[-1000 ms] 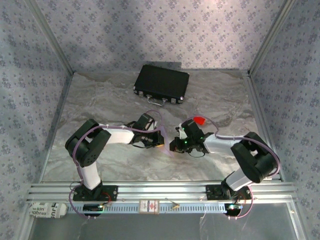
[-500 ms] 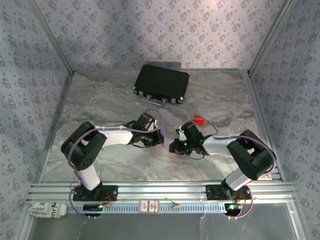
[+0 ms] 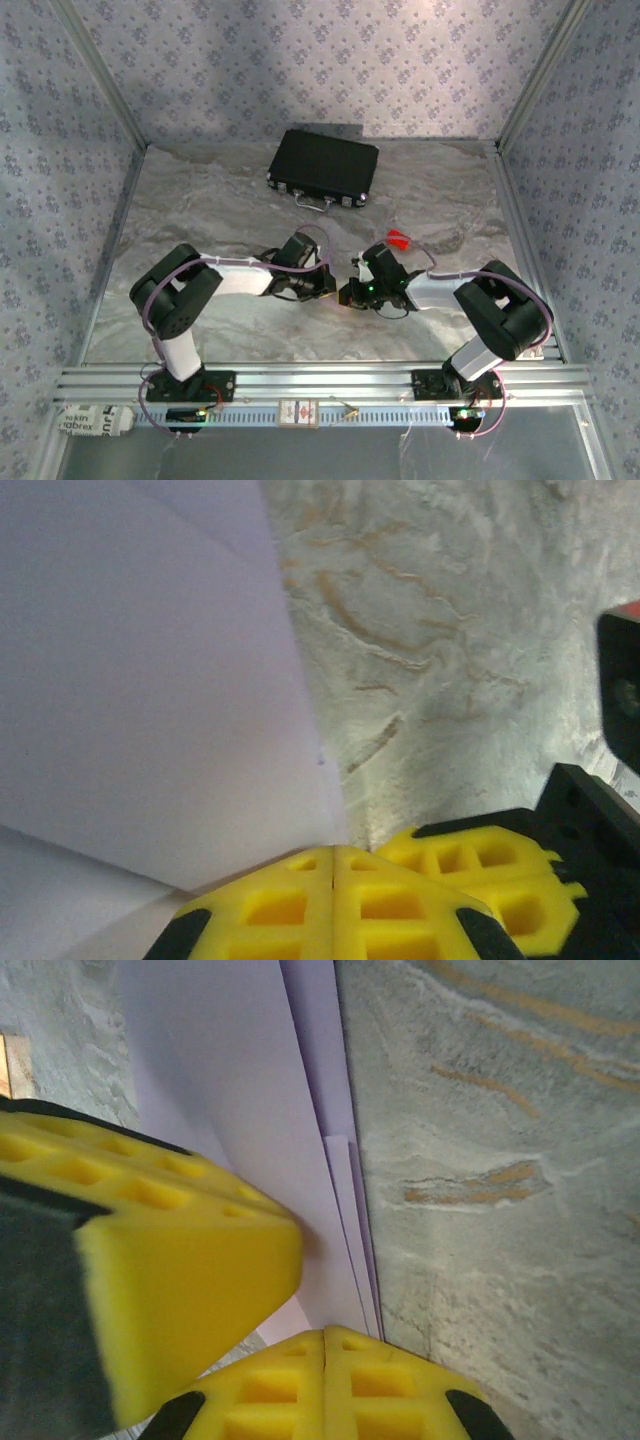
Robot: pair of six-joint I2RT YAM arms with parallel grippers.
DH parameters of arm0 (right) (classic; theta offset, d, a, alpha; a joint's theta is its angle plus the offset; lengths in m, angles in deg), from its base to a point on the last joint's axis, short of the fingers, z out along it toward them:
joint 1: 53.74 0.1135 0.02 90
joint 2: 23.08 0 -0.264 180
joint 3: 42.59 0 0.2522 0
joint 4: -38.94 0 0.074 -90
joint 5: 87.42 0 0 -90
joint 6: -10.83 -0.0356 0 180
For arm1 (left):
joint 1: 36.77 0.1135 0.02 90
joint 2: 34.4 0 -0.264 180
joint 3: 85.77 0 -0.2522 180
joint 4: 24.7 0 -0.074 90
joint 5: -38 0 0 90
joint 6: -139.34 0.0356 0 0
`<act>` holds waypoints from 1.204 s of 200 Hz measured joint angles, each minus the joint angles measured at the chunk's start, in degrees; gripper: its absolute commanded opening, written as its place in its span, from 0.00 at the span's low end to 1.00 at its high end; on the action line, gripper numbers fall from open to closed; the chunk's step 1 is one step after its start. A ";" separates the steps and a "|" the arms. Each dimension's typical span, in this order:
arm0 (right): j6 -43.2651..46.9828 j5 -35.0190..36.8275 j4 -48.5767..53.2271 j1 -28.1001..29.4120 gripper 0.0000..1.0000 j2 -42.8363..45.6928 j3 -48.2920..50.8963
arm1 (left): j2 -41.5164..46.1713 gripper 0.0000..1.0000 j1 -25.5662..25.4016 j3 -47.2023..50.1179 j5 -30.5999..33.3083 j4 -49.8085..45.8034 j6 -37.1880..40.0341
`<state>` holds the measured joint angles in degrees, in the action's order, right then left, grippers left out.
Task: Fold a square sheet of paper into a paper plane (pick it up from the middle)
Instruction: Fourth fold the wing at the center of the table.
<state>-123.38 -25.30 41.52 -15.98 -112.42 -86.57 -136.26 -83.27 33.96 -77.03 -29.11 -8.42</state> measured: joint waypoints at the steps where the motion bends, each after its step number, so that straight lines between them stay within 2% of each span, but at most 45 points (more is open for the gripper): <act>1: 0.00 0.00 -0.02 0.00 0.00 0.02 0.02 | -0.04 0.00 0.00 0.00 0.00 0.02 0.00; 98: 0.00 0.07 -1.31 -0.22 0.00 0.33 0.83 | -1.86 0.00 2.03 -1.51 -2.21 -2.29 3.41; 188: 0.00 0.66 -2.29 -0.28 0.00 0.87 1.84 | -3.48 0.03 11.85 -1.81 -8.76 -1.97 9.75; 241: 0.04 0.70 -2.34 -0.39 0.00 1.22 2.12 | -4.74 0.04 17.73 -4.33 -9.84 -4.61 13.44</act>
<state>-123.33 -24.60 39.19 -16.37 -111.19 -84.45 -141.00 -65.54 29.64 -86.87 -33.73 5.02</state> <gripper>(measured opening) 0.052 0.045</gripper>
